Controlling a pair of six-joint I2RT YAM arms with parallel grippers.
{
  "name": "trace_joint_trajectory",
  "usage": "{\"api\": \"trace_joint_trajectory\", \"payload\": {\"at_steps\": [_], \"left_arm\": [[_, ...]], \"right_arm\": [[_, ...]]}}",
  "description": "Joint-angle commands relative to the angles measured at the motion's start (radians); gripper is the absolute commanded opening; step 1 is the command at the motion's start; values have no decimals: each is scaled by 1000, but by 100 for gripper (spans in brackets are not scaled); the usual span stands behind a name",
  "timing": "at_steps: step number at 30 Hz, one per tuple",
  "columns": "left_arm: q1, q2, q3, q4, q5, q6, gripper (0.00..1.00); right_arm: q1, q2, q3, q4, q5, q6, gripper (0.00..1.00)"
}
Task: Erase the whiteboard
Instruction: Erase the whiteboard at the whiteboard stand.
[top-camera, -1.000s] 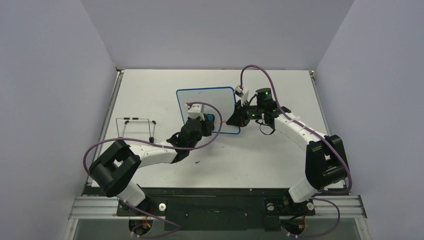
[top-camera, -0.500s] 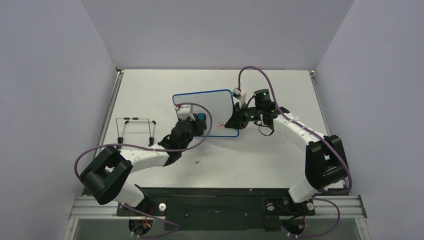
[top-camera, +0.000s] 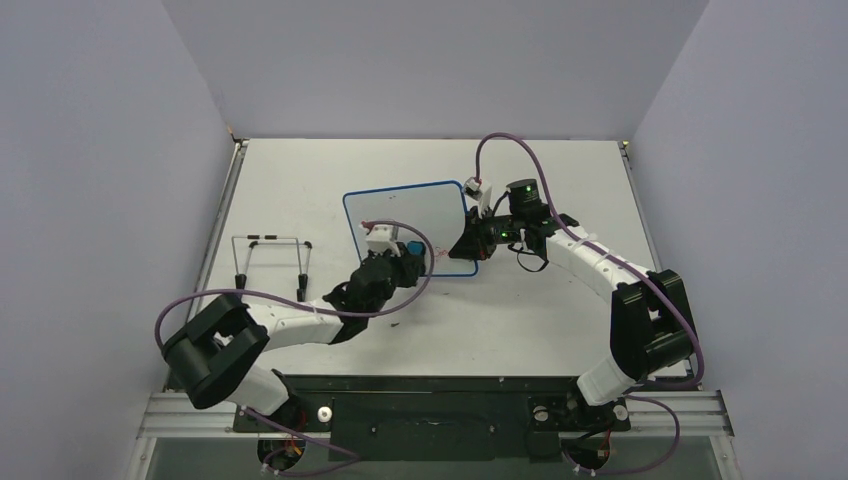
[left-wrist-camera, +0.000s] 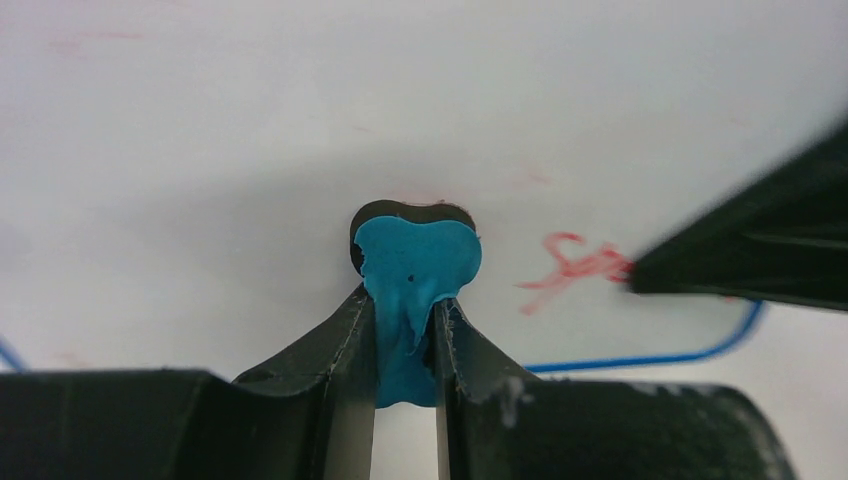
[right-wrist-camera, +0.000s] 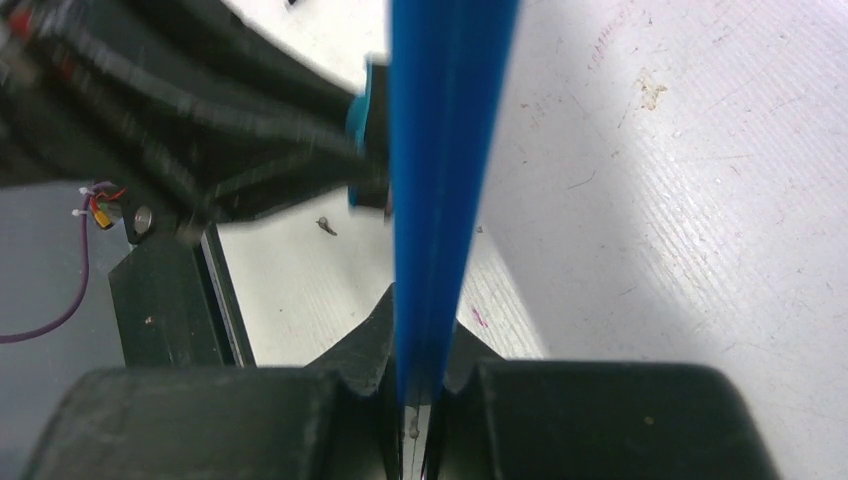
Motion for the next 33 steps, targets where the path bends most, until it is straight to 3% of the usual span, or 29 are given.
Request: {"api": "trace_joint_trajectory", "payload": {"at_steps": [1, 5, 11, 15, 18, 25, 33], "left_arm": [[139, -75, -57, -19, -36, -25, 0], [147, -93, -36, -15, 37, -2, 0], [-19, -26, 22, 31, 27, 6, 0], [-50, 8, 36, 47, 5, 5, 0], [-16, -4, 11, 47, -6, -3, 0], [227, -107, -118, 80, 83, -83, 0], [181, -137, -140, 121, 112, -76, 0]], "right_arm": [[23, -34, -1, -43, -28, -24, 0], [24, -30, 1, -42, -26, -24, 0], [21, -31, 1, -43, -24, -23, 0], [19, -27, 1, -44, -26, -24, 0], [17, -31, 0, -44, -26, -24, 0], [9, -35, 0, -42, -24, -24, 0], [10, -30, -1, -36, -24, -19, 0]]}}
